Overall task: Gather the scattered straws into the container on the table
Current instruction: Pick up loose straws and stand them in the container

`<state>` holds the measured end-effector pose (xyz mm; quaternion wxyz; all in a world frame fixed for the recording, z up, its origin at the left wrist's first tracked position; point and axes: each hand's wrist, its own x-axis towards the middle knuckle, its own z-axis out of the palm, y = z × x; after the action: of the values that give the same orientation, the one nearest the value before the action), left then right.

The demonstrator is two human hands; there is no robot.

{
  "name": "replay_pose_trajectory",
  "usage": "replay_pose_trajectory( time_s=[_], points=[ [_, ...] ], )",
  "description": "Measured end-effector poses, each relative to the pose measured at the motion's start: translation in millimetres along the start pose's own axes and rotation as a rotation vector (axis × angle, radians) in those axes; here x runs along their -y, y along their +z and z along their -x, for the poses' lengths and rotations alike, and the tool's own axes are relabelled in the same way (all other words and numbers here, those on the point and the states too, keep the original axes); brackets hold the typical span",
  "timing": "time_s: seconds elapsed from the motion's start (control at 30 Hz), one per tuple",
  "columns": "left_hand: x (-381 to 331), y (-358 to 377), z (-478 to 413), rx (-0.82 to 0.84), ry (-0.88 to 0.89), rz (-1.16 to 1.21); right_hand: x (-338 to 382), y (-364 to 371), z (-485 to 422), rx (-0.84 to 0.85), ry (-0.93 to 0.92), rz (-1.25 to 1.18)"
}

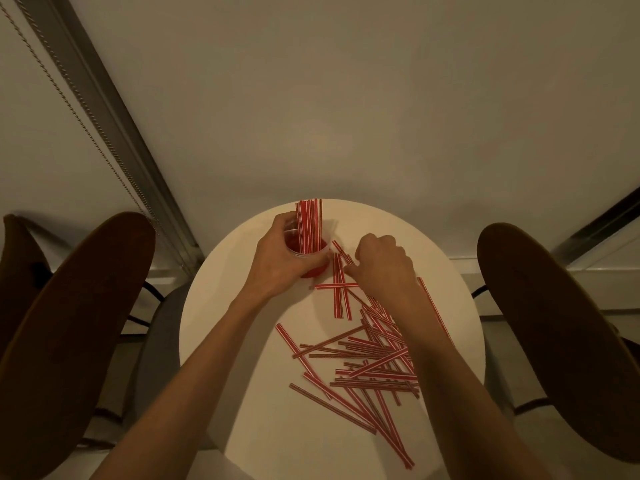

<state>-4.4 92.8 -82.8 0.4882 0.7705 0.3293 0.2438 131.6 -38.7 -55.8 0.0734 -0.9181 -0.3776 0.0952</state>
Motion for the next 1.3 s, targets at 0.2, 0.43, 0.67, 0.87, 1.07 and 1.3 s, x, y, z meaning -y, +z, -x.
replay_pose_trajectory(
  time_s=[0.2,0.43,0.67,0.87,1.07,1.3],
  points=[
    [1.0,3.2,2.8,-0.006,-0.01,0.025,9.2,-0.8,0.4,-0.053,0.005,0.006],
    [0.5,1.8,7.2,-0.003,0.002,0.039,17.4,-1.4,-10.4,-0.013,0.04,-0.034],
    [3.2,-2.0,9.5,-0.008,0.015,0.046,24.3,2.8,-6.1,0.027,0.028,0.007],
    [5.4,-2.6,9.7,-0.012,0.016,0.049,28.2,1.3,-1.1,0.008,-0.015,0.076],
    [5.0,-3.8,9.8,-0.009,0.02,0.038,31.5,2.2,-1.6,0.0,-0.063,0.107],
    [2.0,-7.5,12.7,0.012,0.002,0.025,8.6,-10.2,-24.4,-0.2,0.066,-0.463]
  ],
)
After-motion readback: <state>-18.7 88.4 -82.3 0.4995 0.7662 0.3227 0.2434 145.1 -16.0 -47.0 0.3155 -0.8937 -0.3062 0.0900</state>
